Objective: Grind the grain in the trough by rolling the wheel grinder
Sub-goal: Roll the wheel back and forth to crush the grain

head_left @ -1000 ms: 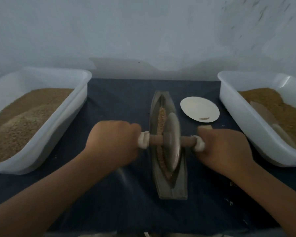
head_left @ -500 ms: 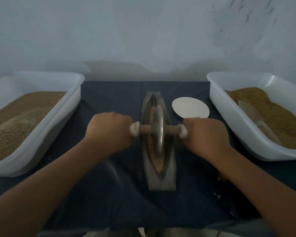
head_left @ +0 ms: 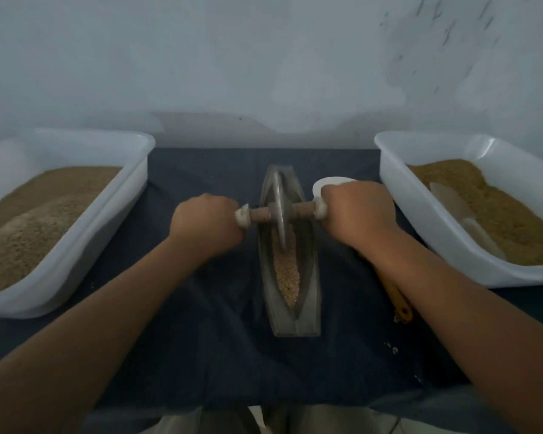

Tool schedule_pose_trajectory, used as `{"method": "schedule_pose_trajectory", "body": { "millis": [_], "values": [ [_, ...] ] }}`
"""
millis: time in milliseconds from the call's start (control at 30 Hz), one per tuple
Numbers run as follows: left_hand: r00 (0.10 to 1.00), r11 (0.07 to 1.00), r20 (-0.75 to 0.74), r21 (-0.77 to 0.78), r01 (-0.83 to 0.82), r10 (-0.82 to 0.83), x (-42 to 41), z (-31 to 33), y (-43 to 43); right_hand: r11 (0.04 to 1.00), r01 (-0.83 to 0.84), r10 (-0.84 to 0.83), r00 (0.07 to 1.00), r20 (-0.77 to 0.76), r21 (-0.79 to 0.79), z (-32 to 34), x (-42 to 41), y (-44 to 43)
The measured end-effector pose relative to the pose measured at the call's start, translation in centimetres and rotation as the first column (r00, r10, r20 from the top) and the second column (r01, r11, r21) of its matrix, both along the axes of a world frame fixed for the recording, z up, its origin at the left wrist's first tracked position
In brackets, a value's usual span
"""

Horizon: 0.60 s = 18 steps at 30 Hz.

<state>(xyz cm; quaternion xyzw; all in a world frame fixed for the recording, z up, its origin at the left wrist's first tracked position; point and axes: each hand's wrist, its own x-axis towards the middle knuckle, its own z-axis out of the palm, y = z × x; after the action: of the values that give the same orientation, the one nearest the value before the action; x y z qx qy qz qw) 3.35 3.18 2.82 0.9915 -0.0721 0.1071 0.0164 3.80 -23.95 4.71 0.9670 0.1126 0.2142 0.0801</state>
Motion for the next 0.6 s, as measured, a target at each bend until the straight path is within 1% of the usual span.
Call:
{"method": "schedule_pose_trajectory", "body": {
  "millis": [33,67,133,167,200,267,333,367,433,500,567,600],
  "values": [
    [0.999,0.999,0.037,0.015,0.028,-0.029,-1.7,-0.8,0.7,0.999,-0.04,0.04,0.999,0.009,-0.009,-0.4,-1.7,-0.4],
    [0.991,0.996,0.111,0.053,0.07,-0.075,-3.4,-1.5,1.3,0.997,-0.08,0.081,0.997,0.018,-0.012,-0.9,-3.5,-0.9],
    [0.952,0.979,0.246,0.131,0.156,-0.185,-5.9,-2.1,2.1,0.991,-0.133,0.133,0.991,0.019,0.017,-1.7,-6.6,-1.9],
    [0.936,0.975,0.286,0.147,0.169,-0.206,-6.3,-2.1,2.3,0.991,-0.133,0.132,0.991,0.036,0.025,-2.1,-7.2,-2.3],
    [0.934,0.974,0.292,0.154,0.165,-0.205,-6.2,-2.2,2.4,0.992,-0.121,0.119,0.991,0.06,0.023,-2.5,-7.1,-2.4],
    [0.961,0.982,0.227,0.144,0.124,-0.155,-4.3,-2.1,1.7,0.997,-0.078,0.077,0.993,0.085,0.011,-2.7,-5.3,-1.9],
    [0.985,0.994,0.16,0.098,0.047,-0.062,-0.8,-0.8,0.4,0.999,-0.036,0.032,0.995,0.098,0.032,-2.2,-1.9,-1.0],
    [0.989,0.997,0.141,0.07,0.027,-0.037,0.9,-0.1,-0.1,0.999,-0.014,0.01,0.996,0.084,0.052,-1.7,-0.2,-0.6],
    [0.995,0.999,0.103,0.037,0.007,-0.011,3.1,1.1,-0.9,0.998,0.05,-0.05,0.999,0.006,0.043,-0.5,2.3,0.0],
    [0.998,0.999,0.067,0.044,-0.001,-0.002,3.2,1.3,-1.0,0.998,0.055,-0.055,0.998,-0.034,0.025,-0.3,2.5,0.1],
    [0.999,0.997,0.04,0.075,0.017,-0.02,1.3,0.4,-0.2,0.998,-0.001,0.001,1.0,-0.004,0.061,-0.8,0.4,-0.3],
    [0.997,0.994,0.059,0.099,0.045,-0.051,-0.4,-0.2,0.4,0.998,-0.025,0.024,1.0,0.015,0.052,-1.3,-1.3,-0.6]
  ]
}}
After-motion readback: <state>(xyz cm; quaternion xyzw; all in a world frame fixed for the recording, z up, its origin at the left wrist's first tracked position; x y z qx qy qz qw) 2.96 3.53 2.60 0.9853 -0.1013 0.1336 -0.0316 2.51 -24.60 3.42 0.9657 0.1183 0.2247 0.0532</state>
